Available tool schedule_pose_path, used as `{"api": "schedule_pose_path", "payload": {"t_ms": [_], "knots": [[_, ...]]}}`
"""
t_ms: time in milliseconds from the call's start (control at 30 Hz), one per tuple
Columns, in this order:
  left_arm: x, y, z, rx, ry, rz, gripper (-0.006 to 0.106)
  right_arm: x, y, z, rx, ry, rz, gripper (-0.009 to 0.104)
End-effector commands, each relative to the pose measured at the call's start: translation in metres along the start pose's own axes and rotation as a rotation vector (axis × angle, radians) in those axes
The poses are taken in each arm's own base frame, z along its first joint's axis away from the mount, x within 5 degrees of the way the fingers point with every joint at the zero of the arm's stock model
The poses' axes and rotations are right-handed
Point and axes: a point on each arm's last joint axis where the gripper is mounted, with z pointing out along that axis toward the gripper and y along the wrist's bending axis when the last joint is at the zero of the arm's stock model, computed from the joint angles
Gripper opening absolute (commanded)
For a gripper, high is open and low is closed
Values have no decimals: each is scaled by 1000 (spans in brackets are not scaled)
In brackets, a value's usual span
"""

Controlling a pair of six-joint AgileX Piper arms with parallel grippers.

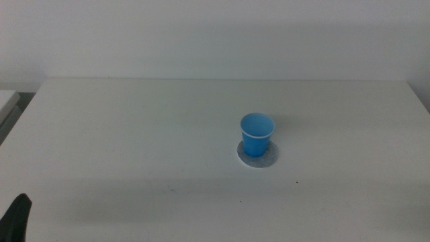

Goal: Place an empty cup on a cup mat.

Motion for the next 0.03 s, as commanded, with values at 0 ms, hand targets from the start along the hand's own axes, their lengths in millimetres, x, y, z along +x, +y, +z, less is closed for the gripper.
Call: {"api": "schedule_pose_path", "payload": {"t_ms": [0], "knots": [[-1,0,0,2,-17,-3,94,0,-1,0,11,-11,-17,93]]}}
